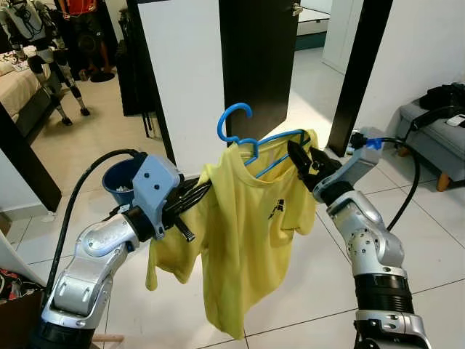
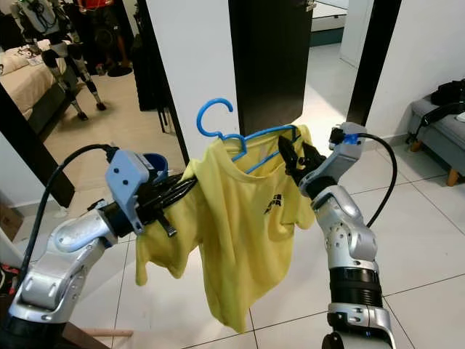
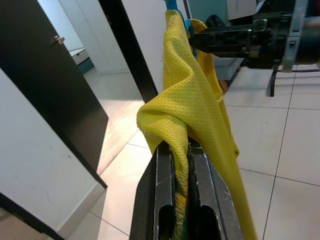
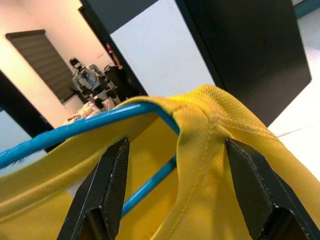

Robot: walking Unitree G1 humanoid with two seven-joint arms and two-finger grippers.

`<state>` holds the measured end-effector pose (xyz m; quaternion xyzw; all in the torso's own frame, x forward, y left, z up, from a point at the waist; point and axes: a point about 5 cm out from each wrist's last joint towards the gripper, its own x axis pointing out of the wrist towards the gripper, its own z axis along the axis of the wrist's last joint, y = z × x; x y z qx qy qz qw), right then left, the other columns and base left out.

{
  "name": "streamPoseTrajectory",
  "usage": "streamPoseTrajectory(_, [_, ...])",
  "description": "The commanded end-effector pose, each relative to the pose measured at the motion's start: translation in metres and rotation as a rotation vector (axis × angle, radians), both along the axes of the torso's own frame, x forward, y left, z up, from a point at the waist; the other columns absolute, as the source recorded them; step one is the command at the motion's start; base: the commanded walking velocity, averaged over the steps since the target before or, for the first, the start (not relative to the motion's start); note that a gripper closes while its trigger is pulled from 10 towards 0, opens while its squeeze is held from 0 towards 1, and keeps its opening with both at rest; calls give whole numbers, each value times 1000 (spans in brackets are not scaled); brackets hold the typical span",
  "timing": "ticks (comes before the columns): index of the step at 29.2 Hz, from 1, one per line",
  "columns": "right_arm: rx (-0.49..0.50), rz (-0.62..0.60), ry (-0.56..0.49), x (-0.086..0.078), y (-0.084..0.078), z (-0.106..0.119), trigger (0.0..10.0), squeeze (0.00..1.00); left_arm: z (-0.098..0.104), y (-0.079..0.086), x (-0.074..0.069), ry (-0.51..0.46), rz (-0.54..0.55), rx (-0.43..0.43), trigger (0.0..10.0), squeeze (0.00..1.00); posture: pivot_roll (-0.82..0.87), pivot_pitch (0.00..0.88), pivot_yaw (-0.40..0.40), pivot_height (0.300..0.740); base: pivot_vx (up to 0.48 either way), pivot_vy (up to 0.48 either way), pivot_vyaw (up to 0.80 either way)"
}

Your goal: Hang hanger

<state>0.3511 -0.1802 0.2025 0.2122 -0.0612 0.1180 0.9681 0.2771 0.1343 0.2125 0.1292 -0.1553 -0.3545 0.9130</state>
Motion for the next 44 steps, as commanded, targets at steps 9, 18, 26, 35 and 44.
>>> streamPoseTrajectory(9, [10, -45, -2, 4, -5, 2, 0, 0, 6, -3, -4, -24, -3, -16, 10000, 0, -57, 0, 34, 740, 0, 0, 0])
streamPoseTrajectory(18, [11, -52, -7, 3, -5, 2, 0, 0, 6, -3, -3, -21, -2, -16, 10000, 0, -58, 0, 35, 740, 0, 0, 0])
streamPoseTrajectory(26, [-1, -39, -24, 3, -5, 6, 0, 0, -7, 0, -1, -2, 7, 121, 10000, 0, -66, 0, 36, 740, 0, 0, 0])
streamPoseTrajectory(35, [-19, 3, -47, 2, -1, 13, 0, 0, -29, 10, 10, 38, 107, 318, 10000, 0, -75, 0, 38, 740, 0, 0, 0])
streamPoseTrajectory(44, [-19, 42, -43, 2, 8, 12, 0, 0, -30, 12, 18, 45, 205, 301, 10000, 0, -78, 0, 37, 740, 0, 0, 0])
